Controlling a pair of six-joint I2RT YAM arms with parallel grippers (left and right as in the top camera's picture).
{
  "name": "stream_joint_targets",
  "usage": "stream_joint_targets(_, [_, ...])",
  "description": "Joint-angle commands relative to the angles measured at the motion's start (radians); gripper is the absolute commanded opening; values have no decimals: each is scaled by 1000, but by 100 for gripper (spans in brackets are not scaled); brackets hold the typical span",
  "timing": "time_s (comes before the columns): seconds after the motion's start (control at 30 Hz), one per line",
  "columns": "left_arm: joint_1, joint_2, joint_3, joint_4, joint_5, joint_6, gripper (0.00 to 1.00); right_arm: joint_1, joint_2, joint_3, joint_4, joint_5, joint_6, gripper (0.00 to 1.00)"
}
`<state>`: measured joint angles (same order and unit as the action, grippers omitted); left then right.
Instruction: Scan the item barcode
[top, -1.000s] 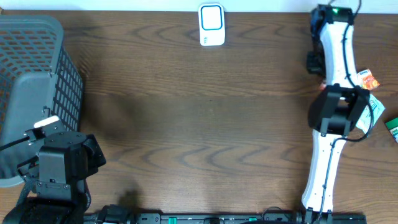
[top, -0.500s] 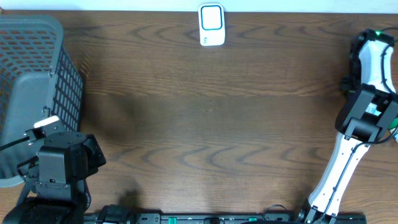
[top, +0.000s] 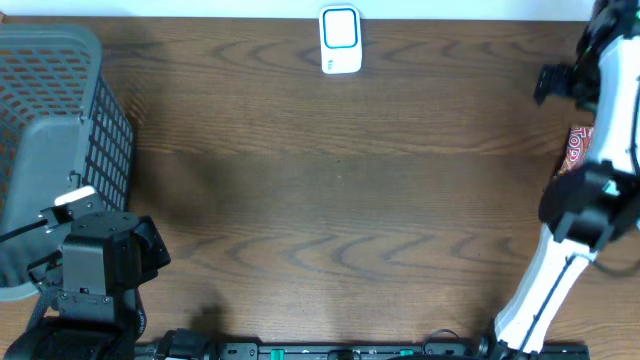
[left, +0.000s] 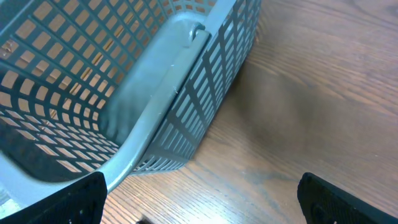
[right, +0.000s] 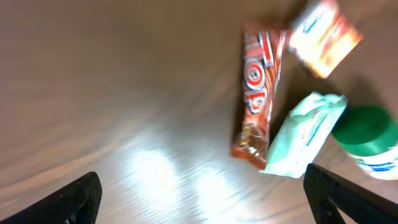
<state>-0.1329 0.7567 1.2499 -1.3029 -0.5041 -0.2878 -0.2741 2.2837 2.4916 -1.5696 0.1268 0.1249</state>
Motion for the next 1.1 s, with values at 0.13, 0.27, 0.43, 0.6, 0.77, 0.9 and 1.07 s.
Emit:
stream_joint_targets(0.13, [-2,1,2,-2,-13,5,98,114,-412,36,-29,-117,-7,99])
stream_joint_targets(0.27, [-2,1,2,-2,-13,5,98,135,-583,36,-29,-118,-6,99])
stream_joint_targets(0.43, [-2,1,1,-2,-13,5,98,151,-770,35,-29,-117,-7,99])
stream_joint_targets(0.6, [-2,1,2,-2,-13,5,98,151,-921,35,-29,-117,-7,99])
stream_joint_targets(0.77, [-2,1,2,-2,-13,5,98,151,-1062,35,-33,-118,-6,99])
stream_joint_targets(0.9, [-2,1,2,-2,-13,5,98,151,-1155,35,-70,-117,-7,99])
stream_joint_targets(1.07, [-2,1,1,-2,-13,5,98,160,-1286,-9,-97,-114,-6,99])
